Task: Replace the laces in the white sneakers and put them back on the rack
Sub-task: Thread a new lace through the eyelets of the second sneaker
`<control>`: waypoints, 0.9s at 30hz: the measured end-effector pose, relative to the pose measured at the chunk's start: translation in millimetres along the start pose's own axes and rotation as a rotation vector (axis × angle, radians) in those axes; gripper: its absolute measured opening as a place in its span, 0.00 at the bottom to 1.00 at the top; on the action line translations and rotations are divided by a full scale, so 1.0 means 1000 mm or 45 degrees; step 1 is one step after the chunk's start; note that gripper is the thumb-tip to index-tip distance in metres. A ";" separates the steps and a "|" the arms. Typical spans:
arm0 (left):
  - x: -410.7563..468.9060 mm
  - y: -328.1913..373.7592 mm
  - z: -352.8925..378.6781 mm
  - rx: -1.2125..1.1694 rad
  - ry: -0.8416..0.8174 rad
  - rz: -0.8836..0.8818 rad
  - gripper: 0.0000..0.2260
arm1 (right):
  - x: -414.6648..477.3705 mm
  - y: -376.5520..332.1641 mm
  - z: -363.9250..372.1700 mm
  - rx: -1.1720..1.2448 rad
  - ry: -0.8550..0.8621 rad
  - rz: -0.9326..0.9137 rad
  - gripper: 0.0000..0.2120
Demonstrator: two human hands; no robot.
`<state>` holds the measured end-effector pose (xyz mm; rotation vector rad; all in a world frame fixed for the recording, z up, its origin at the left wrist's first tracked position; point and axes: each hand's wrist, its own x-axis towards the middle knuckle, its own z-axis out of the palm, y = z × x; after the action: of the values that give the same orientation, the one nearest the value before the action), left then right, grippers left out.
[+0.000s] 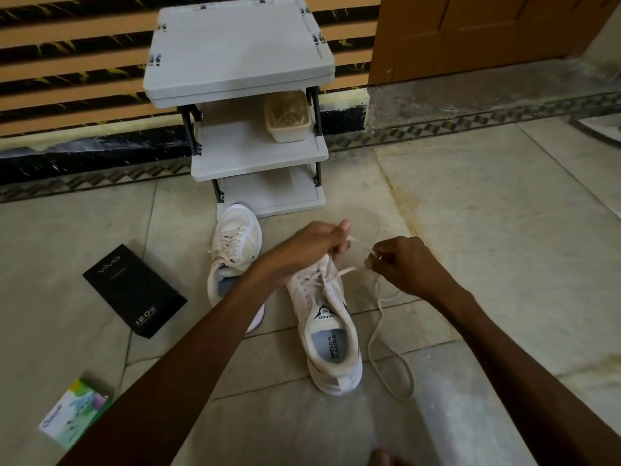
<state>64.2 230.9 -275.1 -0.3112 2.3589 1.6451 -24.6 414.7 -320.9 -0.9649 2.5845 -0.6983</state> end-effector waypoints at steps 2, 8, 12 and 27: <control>-0.004 0.016 -0.007 -0.169 0.059 0.128 0.17 | -0.001 0.007 0.004 -0.051 0.006 0.112 0.11; -0.009 0.042 -0.024 -0.589 0.131 0.340 0.13 | -0.008 0.031 0.023 -0.164 -0.129 0.350 0.15; -0.016 0.052 -0.026 -0.673 0.220 0.445 0.11 | -0.014 0.038 0.031 -0.336 -0.278 0.300 0.20; -0.019 0.045 -0.020 0.433 0.126 0.201 0.08 | -0.002 -0.043 -0.017 0.434 0.188 -0.222 0.10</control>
<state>66.9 228.1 -222.4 -0.1465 2.7427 1.2792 -7.5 393.7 -283.9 -1.0653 2.4046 -1.2520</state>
